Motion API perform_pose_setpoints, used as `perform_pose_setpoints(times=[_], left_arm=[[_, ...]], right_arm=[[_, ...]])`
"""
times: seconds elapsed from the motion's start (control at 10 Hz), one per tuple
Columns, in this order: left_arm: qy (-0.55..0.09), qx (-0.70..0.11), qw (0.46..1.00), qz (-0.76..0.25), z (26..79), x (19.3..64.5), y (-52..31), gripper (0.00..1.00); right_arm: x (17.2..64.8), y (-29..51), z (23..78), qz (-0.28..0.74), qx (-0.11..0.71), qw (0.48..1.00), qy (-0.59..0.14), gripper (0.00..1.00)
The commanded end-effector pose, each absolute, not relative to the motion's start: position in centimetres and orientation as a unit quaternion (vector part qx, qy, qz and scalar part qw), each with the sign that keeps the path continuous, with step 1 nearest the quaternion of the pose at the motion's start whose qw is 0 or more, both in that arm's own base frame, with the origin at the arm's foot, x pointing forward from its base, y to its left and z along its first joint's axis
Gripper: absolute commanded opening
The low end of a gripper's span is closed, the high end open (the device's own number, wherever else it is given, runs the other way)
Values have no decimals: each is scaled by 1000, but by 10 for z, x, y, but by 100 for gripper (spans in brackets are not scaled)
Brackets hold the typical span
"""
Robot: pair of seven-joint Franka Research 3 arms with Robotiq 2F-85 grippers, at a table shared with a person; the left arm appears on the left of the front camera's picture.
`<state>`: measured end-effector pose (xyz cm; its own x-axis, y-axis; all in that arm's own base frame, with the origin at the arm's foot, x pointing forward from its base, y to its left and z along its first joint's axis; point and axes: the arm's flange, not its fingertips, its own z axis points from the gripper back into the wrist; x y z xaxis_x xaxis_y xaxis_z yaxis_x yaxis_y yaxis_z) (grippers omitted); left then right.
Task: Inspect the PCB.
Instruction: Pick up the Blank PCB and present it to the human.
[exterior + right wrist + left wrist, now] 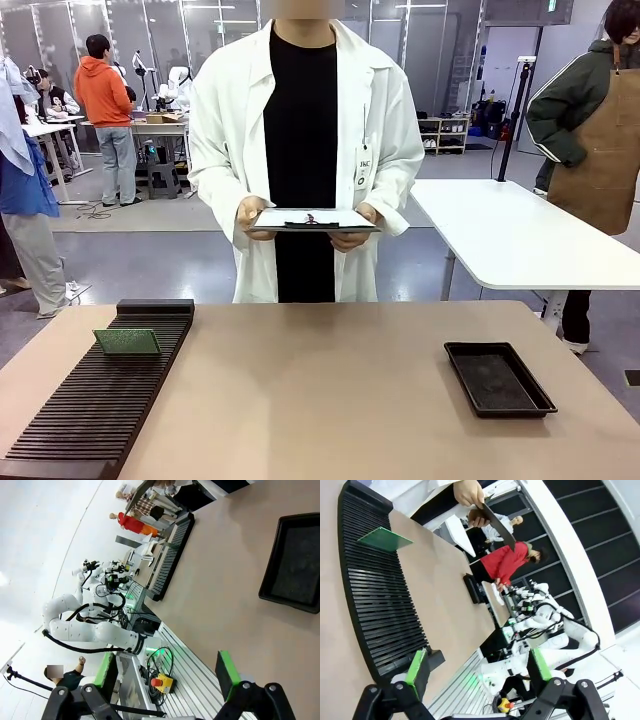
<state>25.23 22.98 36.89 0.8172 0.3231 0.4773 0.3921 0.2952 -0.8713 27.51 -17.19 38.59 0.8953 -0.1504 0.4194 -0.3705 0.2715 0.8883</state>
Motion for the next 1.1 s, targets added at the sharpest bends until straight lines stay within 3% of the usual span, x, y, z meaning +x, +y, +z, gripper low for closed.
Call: perform_pose_setpoints(times=[0.0, 0.2, 0.4, 0.5, 0.7, 1.0], left_arm=[[-316, -503, 801, -77, 404, 256, 211, 100], [-319, -383, 856, -137, 440, 269, 191, 100], [-328, -280, 873, -227, 469, 287, 156, 100], [-329, -186, 878, -294, 481, 300, 129, 100], [-316, -67, 864, -387, 490, 327, 90, 100], [-309, -4, 795, -523, 485, 348, 47, 100]], right_arm=[[275, -172, 386, 77, 603, 762, -224, 100], [275, -172, 386, 77, 603, 762, -224, 100], [275, -172, 386, 77, 603, 762, -224, 100], [275, -172, 386, 77, 603, 762, -224, 100], [275, -172, 386, 77, 603, 762, -224, 100], [275, -172, 386, 77, 603, 762, -224, 100]])
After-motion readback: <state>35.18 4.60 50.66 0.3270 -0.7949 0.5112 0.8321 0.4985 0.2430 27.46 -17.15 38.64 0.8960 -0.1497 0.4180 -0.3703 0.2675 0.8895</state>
